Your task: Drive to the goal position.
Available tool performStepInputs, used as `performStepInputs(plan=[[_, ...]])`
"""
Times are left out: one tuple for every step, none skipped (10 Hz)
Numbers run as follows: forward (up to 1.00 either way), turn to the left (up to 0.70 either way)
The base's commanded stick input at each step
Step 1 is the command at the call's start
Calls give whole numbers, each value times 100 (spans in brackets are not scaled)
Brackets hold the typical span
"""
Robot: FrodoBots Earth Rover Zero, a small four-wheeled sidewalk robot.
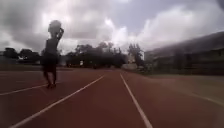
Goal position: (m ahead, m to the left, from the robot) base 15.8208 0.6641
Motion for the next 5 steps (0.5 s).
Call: performStepInputs(plan=[[70,-35],[70,-35],[70,-35],[70,-35],[70,-35]])
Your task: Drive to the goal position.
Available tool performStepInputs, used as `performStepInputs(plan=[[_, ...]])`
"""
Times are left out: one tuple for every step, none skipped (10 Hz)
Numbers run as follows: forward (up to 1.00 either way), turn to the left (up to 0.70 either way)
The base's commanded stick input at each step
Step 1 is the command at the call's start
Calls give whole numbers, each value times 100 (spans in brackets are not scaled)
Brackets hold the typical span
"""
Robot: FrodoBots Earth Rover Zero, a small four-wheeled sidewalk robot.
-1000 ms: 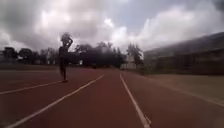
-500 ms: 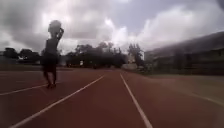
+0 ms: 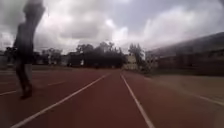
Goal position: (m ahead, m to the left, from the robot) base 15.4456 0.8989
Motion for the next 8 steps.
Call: performStepInputs(plan=[[70,-35],[70,-35],[70,-34],[70,-25],[70,-16],[70,0],[70,0],[70,0]])
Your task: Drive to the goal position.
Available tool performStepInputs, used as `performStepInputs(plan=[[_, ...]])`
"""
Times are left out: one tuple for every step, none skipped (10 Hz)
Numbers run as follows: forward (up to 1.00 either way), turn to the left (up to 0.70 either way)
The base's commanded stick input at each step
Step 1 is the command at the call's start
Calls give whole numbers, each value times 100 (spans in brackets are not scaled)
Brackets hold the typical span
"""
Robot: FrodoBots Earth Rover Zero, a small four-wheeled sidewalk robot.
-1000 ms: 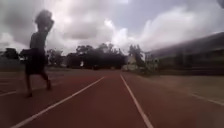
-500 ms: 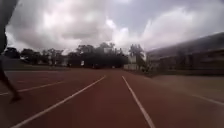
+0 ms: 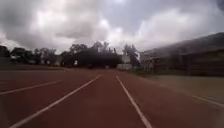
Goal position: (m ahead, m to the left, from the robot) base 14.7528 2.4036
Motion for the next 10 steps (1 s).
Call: performStepInputs(plan=[[70,0],[70,0],[70,0],[70,0],[70,0],[70,0],[70,0],[70,0],[70,0],[70,0]])
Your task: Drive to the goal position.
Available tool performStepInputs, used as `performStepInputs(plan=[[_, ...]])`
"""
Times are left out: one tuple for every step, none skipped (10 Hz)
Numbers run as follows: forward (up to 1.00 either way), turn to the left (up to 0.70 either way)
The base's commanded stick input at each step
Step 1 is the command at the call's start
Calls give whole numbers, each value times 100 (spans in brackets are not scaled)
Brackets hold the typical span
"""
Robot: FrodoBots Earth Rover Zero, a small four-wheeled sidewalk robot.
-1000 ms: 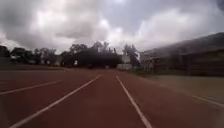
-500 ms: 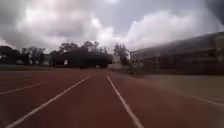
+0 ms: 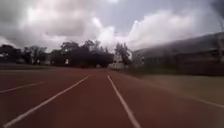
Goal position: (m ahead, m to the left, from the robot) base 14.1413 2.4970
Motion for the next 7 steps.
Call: performStepInputs(plan=[[70,0],[70,0],[70,0],[70,0],[70,0],[70,0],[70,0]])
